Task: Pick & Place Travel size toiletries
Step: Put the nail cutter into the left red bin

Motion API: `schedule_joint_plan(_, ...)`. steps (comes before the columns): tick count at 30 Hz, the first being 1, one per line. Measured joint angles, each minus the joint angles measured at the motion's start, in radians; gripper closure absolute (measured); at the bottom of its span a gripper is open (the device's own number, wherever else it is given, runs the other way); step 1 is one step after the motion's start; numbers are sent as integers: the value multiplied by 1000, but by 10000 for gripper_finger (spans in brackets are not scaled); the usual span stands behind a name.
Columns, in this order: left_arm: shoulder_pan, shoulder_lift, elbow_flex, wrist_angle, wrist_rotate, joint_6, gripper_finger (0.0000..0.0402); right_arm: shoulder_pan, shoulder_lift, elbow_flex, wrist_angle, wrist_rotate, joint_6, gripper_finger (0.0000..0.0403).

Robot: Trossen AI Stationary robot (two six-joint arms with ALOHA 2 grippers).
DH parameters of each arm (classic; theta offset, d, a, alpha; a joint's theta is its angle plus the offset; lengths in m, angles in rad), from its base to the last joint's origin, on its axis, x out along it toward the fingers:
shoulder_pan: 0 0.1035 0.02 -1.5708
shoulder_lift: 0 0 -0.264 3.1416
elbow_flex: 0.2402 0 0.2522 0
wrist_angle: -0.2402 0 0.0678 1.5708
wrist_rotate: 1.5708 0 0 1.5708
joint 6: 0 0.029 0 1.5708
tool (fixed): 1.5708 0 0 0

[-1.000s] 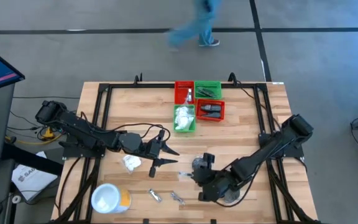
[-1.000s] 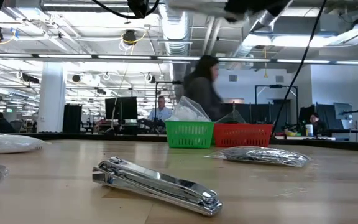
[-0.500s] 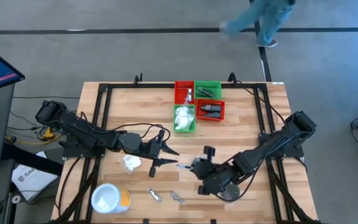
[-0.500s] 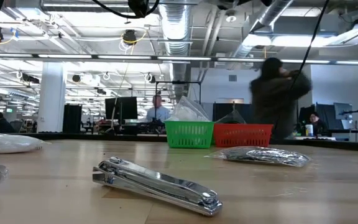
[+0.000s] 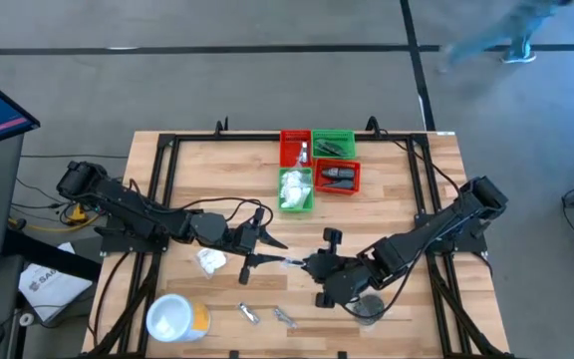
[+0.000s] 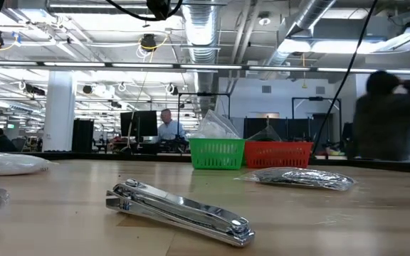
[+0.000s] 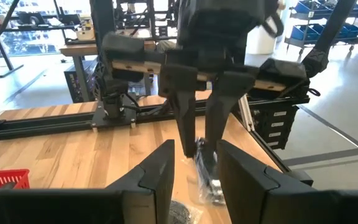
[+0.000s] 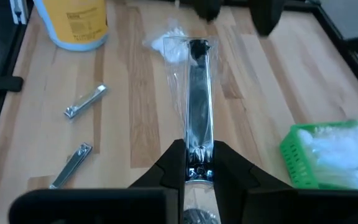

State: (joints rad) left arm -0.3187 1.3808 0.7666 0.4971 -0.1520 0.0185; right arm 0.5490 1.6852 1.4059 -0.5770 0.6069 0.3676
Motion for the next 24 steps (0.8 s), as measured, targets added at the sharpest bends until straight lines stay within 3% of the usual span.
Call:
schedule_joint_plan(9, 0, 0, 0, 7, 81, 0, 288, -29, 0, 39, -35, 0, -31, 360)
schedule_joint_plan(24, 0, 0, 0, 30, 79, 29, 288, -27, 4, 82, -82, -7, -27, 360)
